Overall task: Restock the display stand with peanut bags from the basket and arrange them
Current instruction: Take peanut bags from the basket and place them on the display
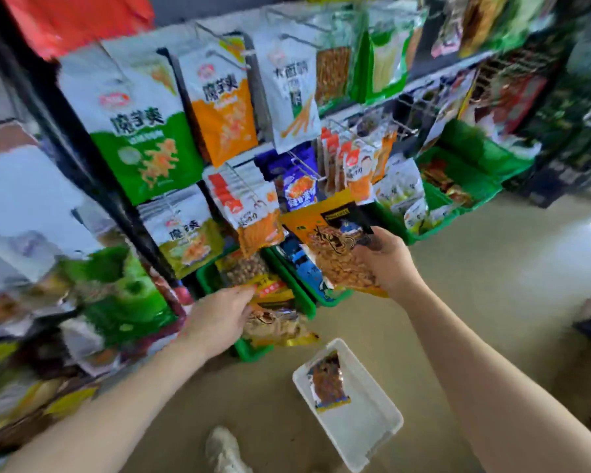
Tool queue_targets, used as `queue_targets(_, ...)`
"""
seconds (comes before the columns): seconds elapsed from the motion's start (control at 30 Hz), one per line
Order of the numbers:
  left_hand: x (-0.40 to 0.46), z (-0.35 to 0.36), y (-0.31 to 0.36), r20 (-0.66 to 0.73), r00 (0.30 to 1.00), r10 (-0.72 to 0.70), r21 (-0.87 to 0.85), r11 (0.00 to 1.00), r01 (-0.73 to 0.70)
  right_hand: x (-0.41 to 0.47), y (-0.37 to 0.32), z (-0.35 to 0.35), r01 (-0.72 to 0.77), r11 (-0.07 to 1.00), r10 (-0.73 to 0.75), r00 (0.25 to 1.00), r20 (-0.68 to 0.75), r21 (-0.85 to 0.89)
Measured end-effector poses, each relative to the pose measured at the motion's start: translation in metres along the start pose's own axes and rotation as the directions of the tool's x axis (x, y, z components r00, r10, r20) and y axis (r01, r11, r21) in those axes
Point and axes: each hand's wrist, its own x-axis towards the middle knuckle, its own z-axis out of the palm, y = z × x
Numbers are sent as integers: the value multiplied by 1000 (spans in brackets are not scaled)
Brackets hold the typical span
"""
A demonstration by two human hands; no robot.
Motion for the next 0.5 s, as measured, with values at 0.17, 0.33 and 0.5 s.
queue_targets(0.17, -81, -103, -59, -335, 942, -2, 104, 994, 39, -22, -119, 73, 176, 981, -188, 967, 170, 83)
queue_targets(0.33, -164, -199, -134, -648, 762, -5, 232, 951, 204, -74, -255, 165, 373, 898, -419, 887, 193, 235)
queue_targets(0.5, -229, -288, -221, -804, 594, 4, 238, 919, 315, -108, -359, 250, 420, 788, -525, 840, 136, 450)
